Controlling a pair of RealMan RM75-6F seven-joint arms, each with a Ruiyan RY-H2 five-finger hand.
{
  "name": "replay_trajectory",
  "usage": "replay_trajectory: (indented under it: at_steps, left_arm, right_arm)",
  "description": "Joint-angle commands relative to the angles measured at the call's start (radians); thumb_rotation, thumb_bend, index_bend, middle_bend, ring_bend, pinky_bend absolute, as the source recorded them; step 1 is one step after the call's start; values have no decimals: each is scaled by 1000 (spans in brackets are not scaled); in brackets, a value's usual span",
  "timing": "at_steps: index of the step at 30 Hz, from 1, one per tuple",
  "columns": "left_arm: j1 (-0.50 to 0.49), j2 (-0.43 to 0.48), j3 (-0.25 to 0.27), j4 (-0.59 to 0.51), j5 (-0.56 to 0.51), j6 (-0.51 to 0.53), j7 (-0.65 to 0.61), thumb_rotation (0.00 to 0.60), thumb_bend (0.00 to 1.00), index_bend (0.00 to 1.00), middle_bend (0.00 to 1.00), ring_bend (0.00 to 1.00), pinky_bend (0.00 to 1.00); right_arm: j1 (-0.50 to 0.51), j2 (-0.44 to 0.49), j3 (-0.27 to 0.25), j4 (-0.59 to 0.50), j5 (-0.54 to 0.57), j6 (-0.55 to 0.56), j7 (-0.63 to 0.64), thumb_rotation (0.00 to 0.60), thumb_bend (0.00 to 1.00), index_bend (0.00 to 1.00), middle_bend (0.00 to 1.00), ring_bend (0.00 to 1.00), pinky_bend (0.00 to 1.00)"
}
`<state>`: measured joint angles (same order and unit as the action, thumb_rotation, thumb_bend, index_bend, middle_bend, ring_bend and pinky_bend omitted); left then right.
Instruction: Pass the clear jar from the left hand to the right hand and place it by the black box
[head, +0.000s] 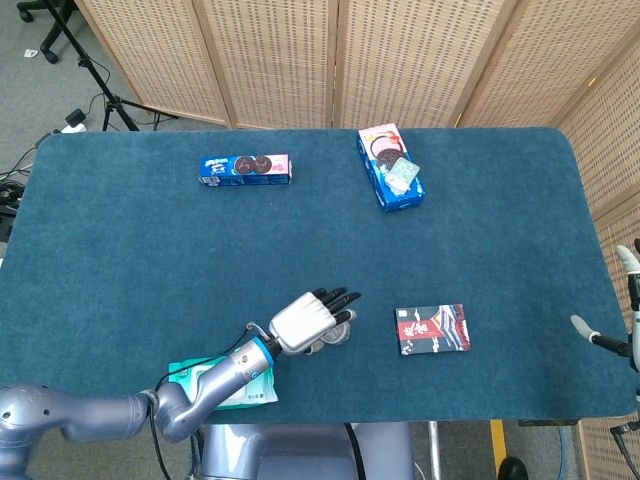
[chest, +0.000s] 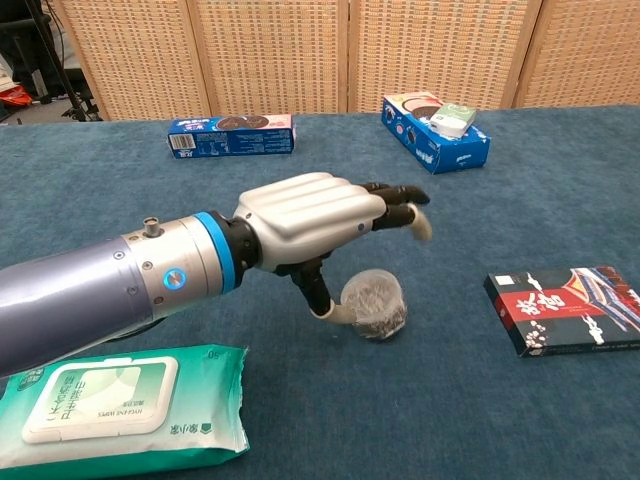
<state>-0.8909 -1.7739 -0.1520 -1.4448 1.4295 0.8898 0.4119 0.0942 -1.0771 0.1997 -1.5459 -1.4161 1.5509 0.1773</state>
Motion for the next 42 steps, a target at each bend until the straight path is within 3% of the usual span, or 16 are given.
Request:
replay_trajectory:
  at_steps: [1, 4, 9, 14, 17, 19, 24, 29, 34, 42]
  left_arm:
    - [20, 52, -7, -69, 3, 39, -20, 600, 80, 0, 0, 0, 84]
    - [38, 113, -9, -131, 4, 60, -42, 600, 62, 0, 0, 0, 51]
    - [134, 315, 6, -256, 35, 180, -111, 600, 55, 0, 0, 0, 3]
    - [251, 457, 41, -300, -3, 294, -95, 600, 49, 0, 0, 0, 0]
    - [311, 506, 49, -307, -34, 357, -100, 600, 50, 0, 0, 0, 0]
    - [383, 543, 53, -290, -53, 439, -175, 600, 50, 0, 0, 0, 0]
    - [483, 575, 58, -227, -43, 557, -323, 600, 51, 0, 0, 0, 0]
    - [542, 611, 61, -236, -67, 592, -356, 600, 57, 0, 0, 0, 0]
    - [567, 643, 58, -253, -55, 600, -391, 600, 59, 0, 0, 0, 0]
    - [574, 650, 46, -246, -44, 580, -420, 600, 60, 0, 0, 0, 0]
  right_arm:
    - [0, -1, -3, -1, -5, 2, -4, 600, 0, 0, 0, 0, 0]
    - [1, -3, -7, -2, -13, 2, -13, 600, 0, 0, 0, 0, 0]
    - [15, -10, -23, -3, -62, 2, -28, 600, 0, 0, 0, 0, 0]
    - [70, 12, -61, 13, -203, -32, 19, 600, 0, 3, 0, 0, 0]
    - [129, 45, -89, 5, -297, -85, 89, 600, 0, 6, 0, 0, 0]
    - [223, 79, -116, -34, -411, -172, 174, 600, 0, 11, 0, 0, 0]
    - [386, 77, -122, -69, -514, -317, 243, 600, 0, 59, 0, 0, 0]
    - [514, -6, -101, -102, -495, -485, 176, 600, 0, 72, 0, 0, 0]
    - [616, -109, -82, -130, -400, -685, 59, 600, 0, 73, 0, 0, 0]
    - [696, -243, -38, -131, -224, -831, -133, 600, 0, 76, 0, 0, 0]
